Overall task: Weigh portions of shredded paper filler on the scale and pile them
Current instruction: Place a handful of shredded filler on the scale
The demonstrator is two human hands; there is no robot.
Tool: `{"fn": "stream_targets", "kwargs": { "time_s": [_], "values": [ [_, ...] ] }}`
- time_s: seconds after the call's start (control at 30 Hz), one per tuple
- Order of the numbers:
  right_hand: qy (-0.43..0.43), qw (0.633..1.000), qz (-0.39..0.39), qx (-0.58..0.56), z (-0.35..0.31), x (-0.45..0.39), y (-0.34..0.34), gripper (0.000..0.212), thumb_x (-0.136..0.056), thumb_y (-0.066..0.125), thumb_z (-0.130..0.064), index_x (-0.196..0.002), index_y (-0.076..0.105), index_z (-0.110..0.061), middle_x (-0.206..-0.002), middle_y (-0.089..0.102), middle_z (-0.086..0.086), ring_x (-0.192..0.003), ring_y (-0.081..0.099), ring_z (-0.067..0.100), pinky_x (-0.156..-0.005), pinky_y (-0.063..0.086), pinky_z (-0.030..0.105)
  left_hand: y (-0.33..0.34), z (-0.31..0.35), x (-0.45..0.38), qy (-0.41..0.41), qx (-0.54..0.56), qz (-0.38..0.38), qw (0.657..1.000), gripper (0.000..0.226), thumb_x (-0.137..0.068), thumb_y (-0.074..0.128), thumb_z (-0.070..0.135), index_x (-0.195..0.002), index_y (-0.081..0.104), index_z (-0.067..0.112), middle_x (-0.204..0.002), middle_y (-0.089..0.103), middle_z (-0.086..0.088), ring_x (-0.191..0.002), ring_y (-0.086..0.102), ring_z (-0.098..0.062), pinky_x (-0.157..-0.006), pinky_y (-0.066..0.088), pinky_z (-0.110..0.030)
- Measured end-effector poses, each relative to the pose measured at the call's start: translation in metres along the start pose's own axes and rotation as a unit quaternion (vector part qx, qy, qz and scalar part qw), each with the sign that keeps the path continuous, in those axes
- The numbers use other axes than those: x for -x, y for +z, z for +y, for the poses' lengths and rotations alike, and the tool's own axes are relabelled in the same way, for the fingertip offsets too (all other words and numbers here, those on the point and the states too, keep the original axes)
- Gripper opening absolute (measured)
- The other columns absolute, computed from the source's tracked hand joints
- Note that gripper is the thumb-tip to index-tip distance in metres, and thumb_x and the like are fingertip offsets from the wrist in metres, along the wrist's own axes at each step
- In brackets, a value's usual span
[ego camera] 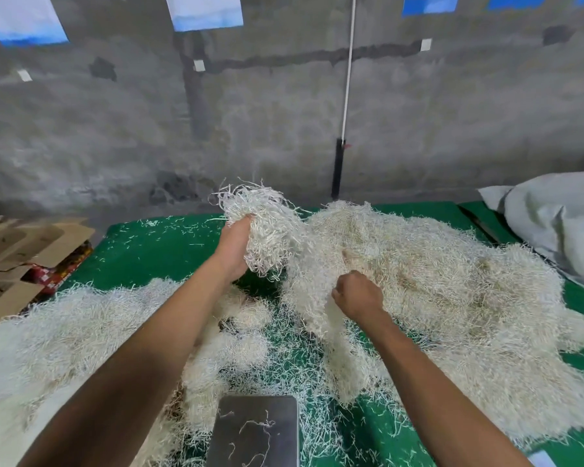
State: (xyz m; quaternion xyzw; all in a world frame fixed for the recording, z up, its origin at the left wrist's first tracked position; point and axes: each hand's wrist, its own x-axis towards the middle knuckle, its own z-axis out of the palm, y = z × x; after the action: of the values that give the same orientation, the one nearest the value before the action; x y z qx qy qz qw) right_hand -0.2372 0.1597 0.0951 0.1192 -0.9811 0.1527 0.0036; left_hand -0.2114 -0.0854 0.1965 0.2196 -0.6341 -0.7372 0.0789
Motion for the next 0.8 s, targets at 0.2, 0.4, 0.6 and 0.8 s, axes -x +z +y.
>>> {"fn": "stream_targets", "kwargs": {
  "time_s": [0.2,0.4,0.6,0.8],
  "values": [
    [0.037,0.999,-0.037,0.008,0.010,0.016,0.020,0.029,-0.106,0.054,-0.029,-0.123,0.066,-0.009,-0.128,0.060,0.011,-0.102,0.067,0.025,-0.090,0.058,0.041,-0.011,0.008,0.008,-0.006,-0.010,-0.037,0.999,0.062,-0.099,0.050,0.041,-0.155,0.033,0.020,-0.160,0.035,-0.010,-0.147,0.033,-0.031,-0.120,0.023,-0.059],
    [-0.084,0.963,0.122,-0.226,-0.036,0.008,-0.020,0.035,-0.107,0.048,-0.042,-0.130,0.059,-0.017,-0.130,0.059,0.001,-0.099,0.067,0.015,-0.082,0.058,0.038,0.001,0.006,0.022,-0.012,0.013,-0.034,0.999,0.062,-0.100,0.048,0.043,-0.156,0.032,0.022,-0.160,0.033,-0.011,-0.146,0.033,-0.032,-0.120,0.024,-0.059],
    [-0.112,0.960,-0.022,-0.255,-0.059,0.014,-0.012,0.025,-0.108,0.052,-0.024,-0.102,0.065,-0.004,-0.099,0.072,0.010,-0.085,0.072,0.028,-0.081,0.061,0.049,0.008,0.039,0.048,0.047,0.114,-0.100,0.987,0.035,-0.105,0.044,0.033,-0.127,0.064,0.014,-0.118,0.072,-0.013,-0.107,0.071,-0.032,-0.087,0.059,-0.046],
    [0.009,0.989,-0.078,-0.128,-0.020,0.027,0.037,0.022,-0.106,0.050,-0.006,-0.102,0.068,0.006,-0.102,0.071,0.019,-0.090,0.071,0.028,-0.087,0.060,0.039,-0.022,0.052,0.072,0.050,0.200,-0.079,0.975,0.038,-0.105,0.038,0.031,-0.117,0.069,0.013,-0.112,0.075,-0.013,-0.098,0.074,-0.029,-0.067,0.061,-0.040]
  ]
}}
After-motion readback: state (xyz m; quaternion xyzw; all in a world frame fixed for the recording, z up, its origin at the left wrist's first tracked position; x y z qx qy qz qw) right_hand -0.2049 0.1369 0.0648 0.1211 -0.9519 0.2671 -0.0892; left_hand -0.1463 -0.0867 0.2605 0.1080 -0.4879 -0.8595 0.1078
